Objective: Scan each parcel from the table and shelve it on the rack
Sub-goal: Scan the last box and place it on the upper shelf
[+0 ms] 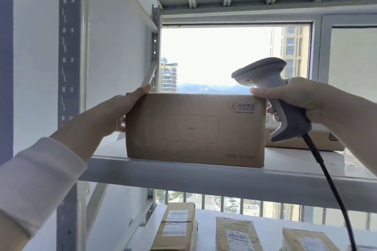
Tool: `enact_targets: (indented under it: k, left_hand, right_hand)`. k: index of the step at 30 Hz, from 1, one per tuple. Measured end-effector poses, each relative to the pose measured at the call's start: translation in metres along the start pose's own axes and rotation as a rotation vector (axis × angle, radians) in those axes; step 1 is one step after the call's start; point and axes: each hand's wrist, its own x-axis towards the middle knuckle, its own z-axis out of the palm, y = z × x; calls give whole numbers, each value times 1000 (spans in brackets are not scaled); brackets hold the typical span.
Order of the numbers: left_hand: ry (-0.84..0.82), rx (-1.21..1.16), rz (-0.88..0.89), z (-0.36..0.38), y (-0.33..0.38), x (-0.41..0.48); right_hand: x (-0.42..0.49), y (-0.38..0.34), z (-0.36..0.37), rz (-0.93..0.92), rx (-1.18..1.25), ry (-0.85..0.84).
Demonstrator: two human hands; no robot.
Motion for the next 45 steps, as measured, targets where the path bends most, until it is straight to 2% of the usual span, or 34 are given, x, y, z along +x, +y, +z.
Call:
enact_targets:
  k: [2, 5, 7, 9, 12, 15, 19, 34, 45]
  left_hand:
    - [84, 188, 152, -5, 2, 4]
    - [162, 431, 495, -7, 19, -5]
    - [45, 566, 662, -3, 32, -16]
    - [-78, 744, 715, 4, 41, -21]
    - [-175, 933, 699, 18, 44, -16]
    - [-220, 948, 696, 28, 41, -7]
    - [-180, 930, 726, 29, 39, 1]
    - [-283, 860, 630, 34, 33, 64]
    - [-326, 859, 512, 50, 27, 111]
  right_hand:
    - [-1, 0, -2, 4, -31, 14]
    - [-4, -7, -7, -50, -76, 102]
    - [-7, -16, -8, -132, -111, 164]
    - [-9, -26, -5, -232, -210, 207]
    - [-13, -40, 9, -362, -445, 172]
    - [-11, -47, 30, -461, -661, 118]
    - [-1, -46, 50, -507, -843, 113]
    - [57, -33, 62, -351, -801, 89]
    - [107, -13, 75, -326, -743, 94]
